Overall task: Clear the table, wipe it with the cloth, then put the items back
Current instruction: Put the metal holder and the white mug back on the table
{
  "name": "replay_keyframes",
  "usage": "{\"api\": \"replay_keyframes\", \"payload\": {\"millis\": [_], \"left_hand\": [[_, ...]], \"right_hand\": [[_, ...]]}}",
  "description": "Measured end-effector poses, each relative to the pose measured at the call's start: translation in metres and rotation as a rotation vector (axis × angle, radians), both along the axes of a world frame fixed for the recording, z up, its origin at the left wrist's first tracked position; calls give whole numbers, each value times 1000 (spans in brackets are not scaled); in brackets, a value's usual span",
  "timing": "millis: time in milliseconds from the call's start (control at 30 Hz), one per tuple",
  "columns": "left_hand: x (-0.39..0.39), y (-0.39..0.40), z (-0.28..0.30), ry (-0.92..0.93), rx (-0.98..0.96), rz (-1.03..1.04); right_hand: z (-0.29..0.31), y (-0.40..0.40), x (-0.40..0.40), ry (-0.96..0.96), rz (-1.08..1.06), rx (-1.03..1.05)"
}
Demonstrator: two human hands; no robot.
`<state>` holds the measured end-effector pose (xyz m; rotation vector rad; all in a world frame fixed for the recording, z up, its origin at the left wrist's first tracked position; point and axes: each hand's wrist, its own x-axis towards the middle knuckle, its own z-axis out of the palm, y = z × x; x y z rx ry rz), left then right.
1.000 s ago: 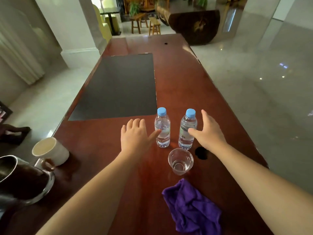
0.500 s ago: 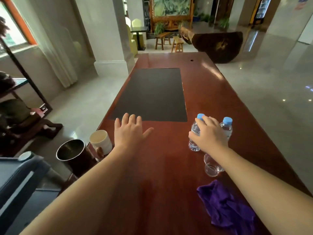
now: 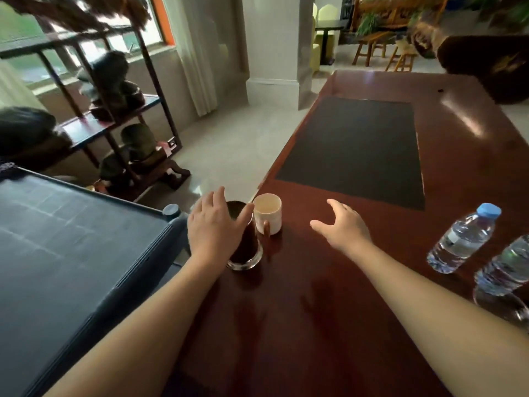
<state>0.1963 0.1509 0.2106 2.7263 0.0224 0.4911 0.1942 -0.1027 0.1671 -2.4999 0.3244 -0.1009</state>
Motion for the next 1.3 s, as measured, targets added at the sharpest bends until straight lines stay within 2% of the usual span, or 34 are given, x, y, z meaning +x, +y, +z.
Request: {"api": "replay_keyframes", "payload": {"millis": [333,633,800,933,1133,1300], "left_hand": [[2,33,-69,231,-523,88],[30,27,-124,263,-686,42],[38,26,-142,250,-783,71],[44,27,-147,233,-858,10],[46,22,-144,171,-879,-29],[48,18,-144,146,-907,-64]], "right_hand": [[-44,56,36,97,5,326],[-79,81,98,54,-29,450],[-93,93,127,12,-20,393],[-97,103,140,24,5,319],[-98,106,144,-12,-22,231],[-96,102,138,-59,-51,243]]}}
